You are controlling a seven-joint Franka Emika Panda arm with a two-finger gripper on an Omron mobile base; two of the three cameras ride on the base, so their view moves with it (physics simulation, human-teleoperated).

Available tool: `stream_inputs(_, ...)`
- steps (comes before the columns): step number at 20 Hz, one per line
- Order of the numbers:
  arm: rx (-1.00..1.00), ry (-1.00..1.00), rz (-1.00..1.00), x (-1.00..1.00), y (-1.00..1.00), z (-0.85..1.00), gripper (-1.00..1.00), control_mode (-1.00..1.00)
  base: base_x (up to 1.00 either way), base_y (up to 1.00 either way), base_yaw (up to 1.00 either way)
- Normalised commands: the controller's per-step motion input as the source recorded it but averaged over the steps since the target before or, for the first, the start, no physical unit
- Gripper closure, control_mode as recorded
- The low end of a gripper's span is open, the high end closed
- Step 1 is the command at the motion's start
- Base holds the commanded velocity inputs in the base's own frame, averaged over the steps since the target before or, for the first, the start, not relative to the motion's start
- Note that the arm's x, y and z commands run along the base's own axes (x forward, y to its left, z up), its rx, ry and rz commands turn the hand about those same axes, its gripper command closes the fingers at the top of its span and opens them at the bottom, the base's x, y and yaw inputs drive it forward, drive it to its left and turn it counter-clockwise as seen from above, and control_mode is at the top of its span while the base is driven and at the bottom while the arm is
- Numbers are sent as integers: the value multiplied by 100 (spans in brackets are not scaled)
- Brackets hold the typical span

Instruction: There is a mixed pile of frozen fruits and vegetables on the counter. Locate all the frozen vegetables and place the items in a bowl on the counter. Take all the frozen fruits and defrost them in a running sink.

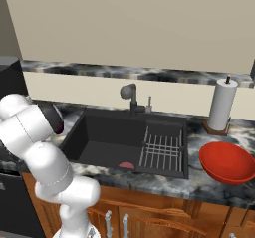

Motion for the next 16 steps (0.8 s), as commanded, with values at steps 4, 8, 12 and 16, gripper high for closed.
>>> stream_inputs(4, 0, 0, -7, -38, -90, 31, 100, -100, 0, 0, 0)
stream_inputs(8, 0, 2, -7, -23, -71, 23, 100, -100, 0, 0, 0)
stream_inputs(12, -7, 7, -3, 7, -65, 10, 100, -100, 0, 0, 0)
stream_inputs(16, -8, 11, 0, 13, -84, 19, 100, -100, 0, 0, 0)
